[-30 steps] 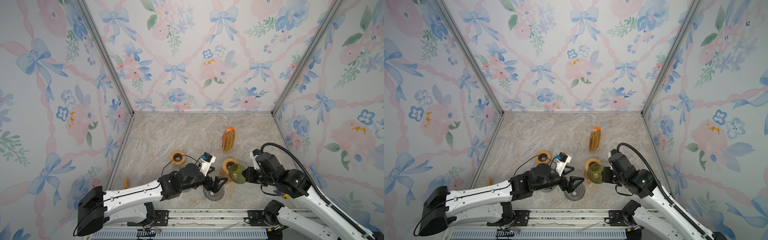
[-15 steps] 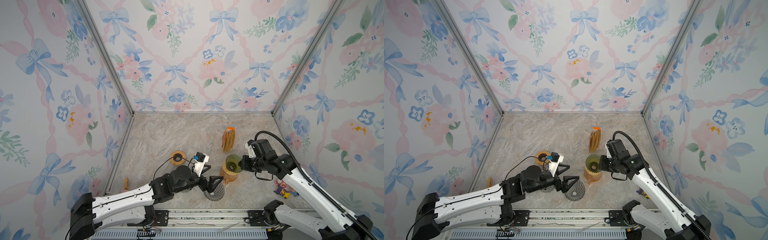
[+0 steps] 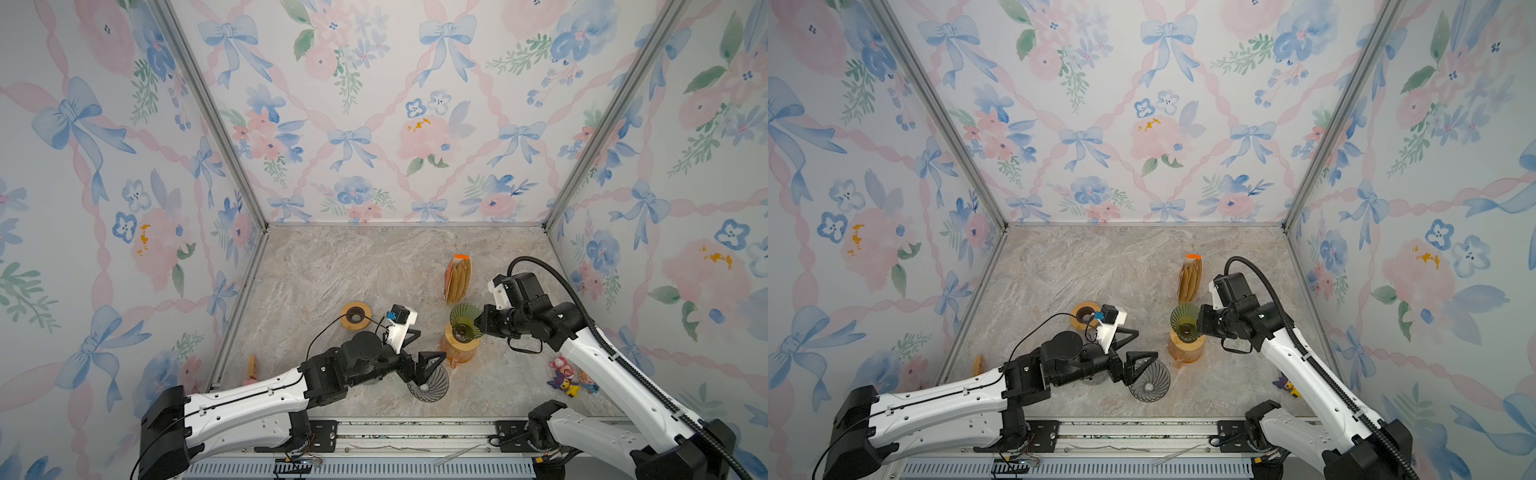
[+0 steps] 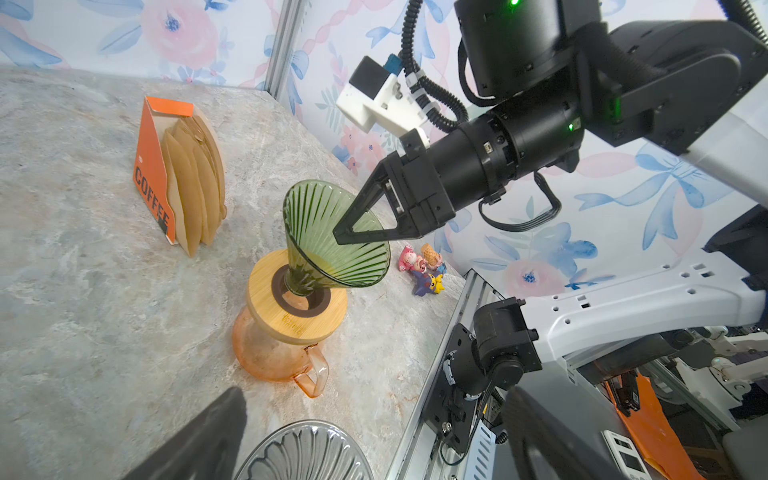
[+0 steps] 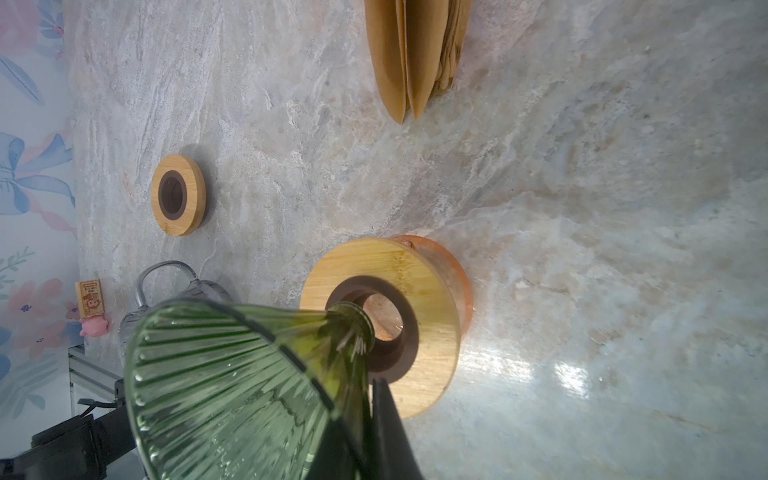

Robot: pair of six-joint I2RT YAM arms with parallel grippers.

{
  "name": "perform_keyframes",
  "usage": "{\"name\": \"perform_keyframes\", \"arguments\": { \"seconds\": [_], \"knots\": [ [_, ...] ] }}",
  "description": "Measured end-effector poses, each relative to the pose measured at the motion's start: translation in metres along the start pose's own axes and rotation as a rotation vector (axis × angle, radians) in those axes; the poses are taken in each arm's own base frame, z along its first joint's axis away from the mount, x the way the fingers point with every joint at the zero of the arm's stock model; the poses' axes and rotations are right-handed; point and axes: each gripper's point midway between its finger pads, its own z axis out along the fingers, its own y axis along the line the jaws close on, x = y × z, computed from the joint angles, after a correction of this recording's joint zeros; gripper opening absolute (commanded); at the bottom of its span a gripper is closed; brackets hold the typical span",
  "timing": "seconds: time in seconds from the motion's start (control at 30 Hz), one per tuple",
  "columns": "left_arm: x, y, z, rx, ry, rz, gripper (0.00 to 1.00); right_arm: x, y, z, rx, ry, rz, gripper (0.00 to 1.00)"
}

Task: Place the coffee filter in the dripper
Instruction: 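Lift the green dripper with the right gripper and carry it over the wooden ring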

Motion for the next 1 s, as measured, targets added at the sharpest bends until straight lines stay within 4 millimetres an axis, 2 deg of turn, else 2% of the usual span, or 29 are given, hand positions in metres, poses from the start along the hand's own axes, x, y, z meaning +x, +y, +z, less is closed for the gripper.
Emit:
{"name": "perform_keyframes", "arguments": {
  "seconds": [0.57, 1.0],
  "knots": [
    [0.001, 0.001, 0.0, -0.005, 0.002, 0.0, 0.98, 0.007, -0.015, 0.012, 0.023, 0.017, 0.021, 0.1],
    [0.0, 0.002, 0.0, -0.011, -0.001, 0.0, 0.98, 0.009, -0.018, 0.023, 0.033, 0.04, 0.023, 0.1]
  ]
}}
